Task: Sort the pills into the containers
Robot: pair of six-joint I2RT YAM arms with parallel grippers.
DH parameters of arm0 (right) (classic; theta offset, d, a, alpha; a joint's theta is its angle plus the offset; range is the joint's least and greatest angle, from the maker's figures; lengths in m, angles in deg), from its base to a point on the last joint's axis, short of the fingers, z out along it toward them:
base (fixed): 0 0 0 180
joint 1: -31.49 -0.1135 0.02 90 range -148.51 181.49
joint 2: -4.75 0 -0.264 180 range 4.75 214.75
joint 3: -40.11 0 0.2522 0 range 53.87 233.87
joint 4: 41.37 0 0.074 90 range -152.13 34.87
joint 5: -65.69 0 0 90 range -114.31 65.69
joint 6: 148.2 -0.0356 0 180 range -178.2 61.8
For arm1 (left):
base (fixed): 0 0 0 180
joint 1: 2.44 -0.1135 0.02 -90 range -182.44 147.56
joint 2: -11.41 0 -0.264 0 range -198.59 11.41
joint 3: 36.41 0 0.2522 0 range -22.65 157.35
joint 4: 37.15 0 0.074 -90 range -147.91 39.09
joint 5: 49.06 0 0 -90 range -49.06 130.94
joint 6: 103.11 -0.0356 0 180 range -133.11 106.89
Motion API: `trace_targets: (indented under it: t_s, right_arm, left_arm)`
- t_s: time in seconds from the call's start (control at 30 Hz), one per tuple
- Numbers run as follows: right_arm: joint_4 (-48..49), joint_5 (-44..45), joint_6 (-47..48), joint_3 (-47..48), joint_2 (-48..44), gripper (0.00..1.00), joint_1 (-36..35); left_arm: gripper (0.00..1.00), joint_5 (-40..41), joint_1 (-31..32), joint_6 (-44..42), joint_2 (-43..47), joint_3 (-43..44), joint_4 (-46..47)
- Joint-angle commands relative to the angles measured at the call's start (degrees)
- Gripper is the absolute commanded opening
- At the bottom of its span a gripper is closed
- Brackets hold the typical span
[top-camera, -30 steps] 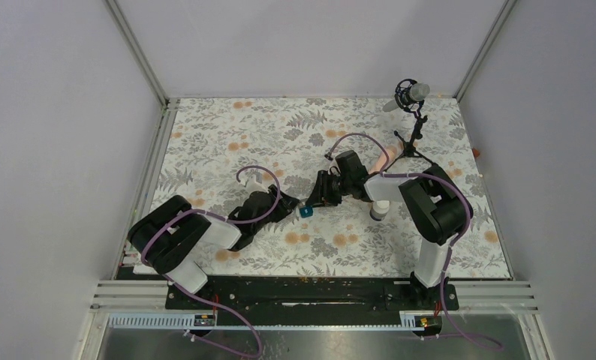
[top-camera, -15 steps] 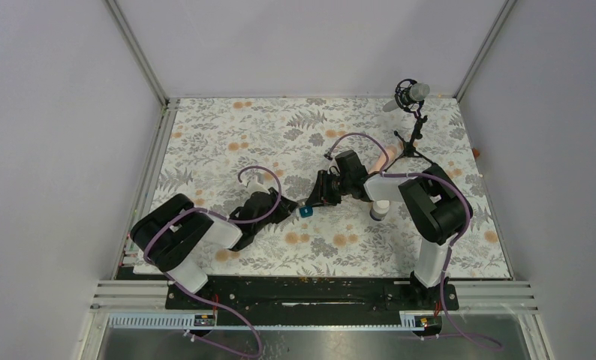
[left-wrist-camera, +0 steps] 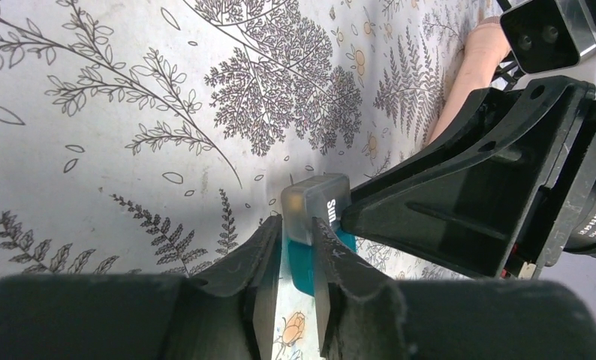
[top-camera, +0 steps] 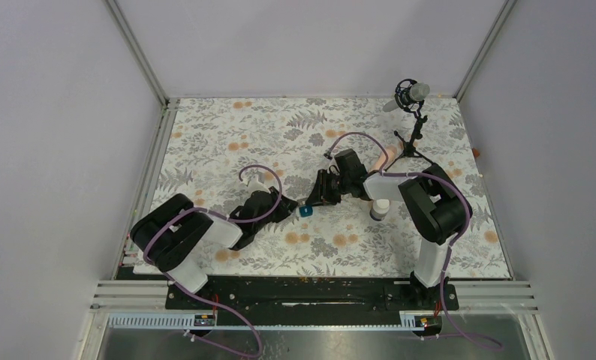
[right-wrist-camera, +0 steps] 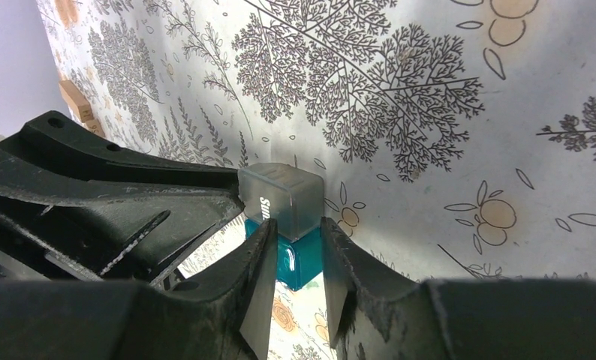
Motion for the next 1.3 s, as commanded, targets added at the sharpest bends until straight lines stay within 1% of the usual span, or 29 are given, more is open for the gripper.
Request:
trace_targets:
  t_s: [0.0,0.07,0.13,0.27,0.4,0.5,0.57,0.6,0.73,0.83,0.87,0.93,0.97,1.07,1.17,1.27]
  right_arm:
    - [-6.48,3.96,2.42,3.16,-1.28,0.36,-0.61]
    - [-8.28,4.47,3.22,4.76,-1.80,0.40,-0.66]
    - [-10.16,4.70,3.81,6.23,-1.75,0.43,-0.61]
    - [-10.35,4.03,4.27,6.64,-1.34,0.49,-0.64]
    - [-10.35,3.51,4.83,6.69,-0.72,0.51,-0.62]
    - [-10.78,2.97,5.27,7.20,0.14,0.50,-0.63]
    - [-10.78,2.90,5.29,7.34,0.60,0.47,-0.66]
    - [-10.78,2.89,5.29,7.32,0.82,0.46,-0.66]
    - [-10.78,3.04,5.11,7.16,1.58,0.41,-0.66]
    - [-10.79,3.22,5.03,6.99,1.92,0.38,-0.66]
    - [-10.79,3.31,4.96,6.97,2.08,0.37,-0.66]
    - [-10.78,3.64,4.94,6.98,2.29,0.34,-0.63]
    - [-12.42,3.62,4.94,7.02,2.37,0.31,-0.66]
    - [-13.56,3.86,4.65,7.03,2.91,0.26,-0.74]
    - [-13.52,6.26,4.20,6.02,2.63,0.23,-0.91]
    - [-13.42,7.98,4.04,5.40,1.75,0.23,-1.01]
  left_arm:
    - [0.26,0.55,-0.34,-3.36,4.40,2.37,-3.67]
    - [0.30,1.03,-0.36,-4.62,6.06,3.41,-5.94]
    - [0.30,1.21,-0.36,-5.49,7.13,4.09,-7.12]
    - [0.30,0.49,-0.39,-6.05,7.12,4.81,-7.53]
    - [0.31,-0.13,-0.41,-5.74,5.61,5.19,-7.01]
    - [0.29,-0.30,-0.36,-5.39,4.13,5.63,-6.85]
    - [0.22,0.24,-0.39,-5.27,3.09,6.10,-7.49]
    - [0.20,0.39,-0.39,-5.56,2.70,6.24,-7.46]
    - [0.17,0.60,-0.36,-6.23,0.78,7.37,-7.73]
    - [0.13,0.58,-0.30,-6.43,-0.60,7.76,-8.30]
    - [0.10,0.74,-0.33,-6.40,-1.12,7.77,-8.68]
    - [0.03,1.36,0.05,-6.48,-1.62,7.63,-9.43]
    - [0.00,1.92,0.43,-6.61,-1.84,7.60,-9.88]
    - [0.00,3.06,1.51,-7.34,-2.42,8.15,-11.48]
    - [0.00,3.56,2.18,-7.58,-3.21,8.36,-11.77]
    - [0.00,3.72,2.28,-7.48,-3.29,8.31,-11.76]
